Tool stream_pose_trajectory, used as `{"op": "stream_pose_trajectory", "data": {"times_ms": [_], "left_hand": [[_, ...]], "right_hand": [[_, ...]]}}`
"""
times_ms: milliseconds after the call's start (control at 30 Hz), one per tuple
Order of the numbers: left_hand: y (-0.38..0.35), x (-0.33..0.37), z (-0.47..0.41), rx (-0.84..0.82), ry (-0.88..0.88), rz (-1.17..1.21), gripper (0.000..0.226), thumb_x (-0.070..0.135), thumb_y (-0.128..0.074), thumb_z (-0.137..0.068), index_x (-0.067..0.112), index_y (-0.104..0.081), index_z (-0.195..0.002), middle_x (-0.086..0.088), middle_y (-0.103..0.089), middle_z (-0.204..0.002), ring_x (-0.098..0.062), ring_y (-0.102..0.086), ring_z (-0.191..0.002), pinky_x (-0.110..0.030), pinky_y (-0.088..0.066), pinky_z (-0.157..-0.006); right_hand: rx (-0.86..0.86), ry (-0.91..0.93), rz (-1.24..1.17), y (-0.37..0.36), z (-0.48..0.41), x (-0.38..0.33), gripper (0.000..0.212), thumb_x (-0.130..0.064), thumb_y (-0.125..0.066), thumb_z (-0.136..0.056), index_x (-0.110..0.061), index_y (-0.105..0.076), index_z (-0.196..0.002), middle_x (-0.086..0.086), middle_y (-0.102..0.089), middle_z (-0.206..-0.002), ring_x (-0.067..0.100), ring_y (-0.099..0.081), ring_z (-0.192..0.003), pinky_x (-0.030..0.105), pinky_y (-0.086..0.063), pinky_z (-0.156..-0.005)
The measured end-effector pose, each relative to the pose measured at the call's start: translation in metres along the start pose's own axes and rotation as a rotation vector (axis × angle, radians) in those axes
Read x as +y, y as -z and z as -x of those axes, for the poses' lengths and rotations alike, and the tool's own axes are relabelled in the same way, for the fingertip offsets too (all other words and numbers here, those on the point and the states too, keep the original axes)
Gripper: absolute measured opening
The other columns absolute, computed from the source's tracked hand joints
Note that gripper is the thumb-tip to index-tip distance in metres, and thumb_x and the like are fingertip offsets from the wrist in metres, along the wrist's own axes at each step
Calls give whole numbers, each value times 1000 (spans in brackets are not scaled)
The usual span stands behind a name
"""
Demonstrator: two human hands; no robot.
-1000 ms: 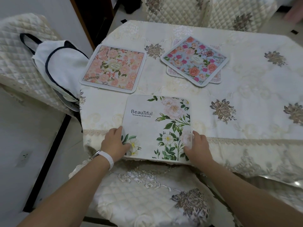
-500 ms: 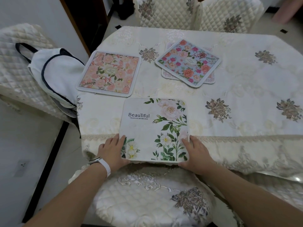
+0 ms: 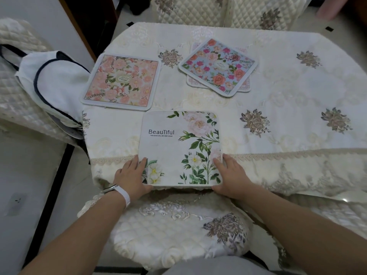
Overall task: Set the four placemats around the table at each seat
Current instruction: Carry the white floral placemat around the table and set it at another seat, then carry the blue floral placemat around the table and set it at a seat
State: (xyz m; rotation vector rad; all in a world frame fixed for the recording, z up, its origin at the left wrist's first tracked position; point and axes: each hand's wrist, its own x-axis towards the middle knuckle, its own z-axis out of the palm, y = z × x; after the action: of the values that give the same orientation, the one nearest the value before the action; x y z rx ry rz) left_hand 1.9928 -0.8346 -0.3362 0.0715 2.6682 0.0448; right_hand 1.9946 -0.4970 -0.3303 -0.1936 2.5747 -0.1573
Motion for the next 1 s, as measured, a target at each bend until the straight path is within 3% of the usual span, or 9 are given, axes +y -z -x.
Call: {"op": "stream_pose_trajectory", "data": {"times_ms": [300,467,600,733,867,1000], "left_hand": [[6,3,1,-45,12,-10,110,79,-54,-69,30,-2,-152,-2,-2,-161,-24,-10,-145,-45,-23,-111],[25,2,2,-110,-17,47,101,77,-52,-72,29,-11,-150,-5,-3,-160,-26,-11,-144,-46,-23,-111],[47,20,-3,37,-76,162,76,62,-51,-85,24,-30,-147,-6,-19,-158,-28,-25,-141,-44,-32,-109],[70,62,-4,228,-255,170,57,50,-47,-90,19,-47,-138,-3,-46,-143,-23,-44,-129,-40,-41,-101],[94,113,3,404,-432,163,52,46,-44,-84,14,-64,-119,-4,-66,-117,-25,-62,-104,-39,-53,-81],[110,164,10,429,-489,128,47,44,-46,-82,18,-66,-116,-2,-68,-113,-24,-62,-101,-41,-54,-80]], "right_hand": [[-49,-9,5,11,0,-6,100,-56,-66,-79,-26,-6,-154,16,-1,-161,34,-4,-149,50,-19,-117],[-34,-45,-110,31,6,0,79,-53,-57,-87,-26,-20,-152,10,-14,-161,31,-21,-144,48,-29,-113],[72,-64,-193,50,19,17,58,-44,-48,-94,-24,-34,-146,6,-47,-142,25,-49,-123,42,-46,-96],[161,-152,-199,72,40,39,43,-42,-44,-96,-25,-48,-136,-3,-62,-124,18,-60,-103,32,-46,-76],[284,-160,-131,92,63,69,39,-41,-43,-97,-23,-55,-130,-3,-61,-122,19,-58,-106,33,-48,-81],[373,-147,-137,104,81,110,40,-40,-45,-97,-22,-55,-131,-3,-57,-130,20,-54,-114,35,-47,-87]]}}
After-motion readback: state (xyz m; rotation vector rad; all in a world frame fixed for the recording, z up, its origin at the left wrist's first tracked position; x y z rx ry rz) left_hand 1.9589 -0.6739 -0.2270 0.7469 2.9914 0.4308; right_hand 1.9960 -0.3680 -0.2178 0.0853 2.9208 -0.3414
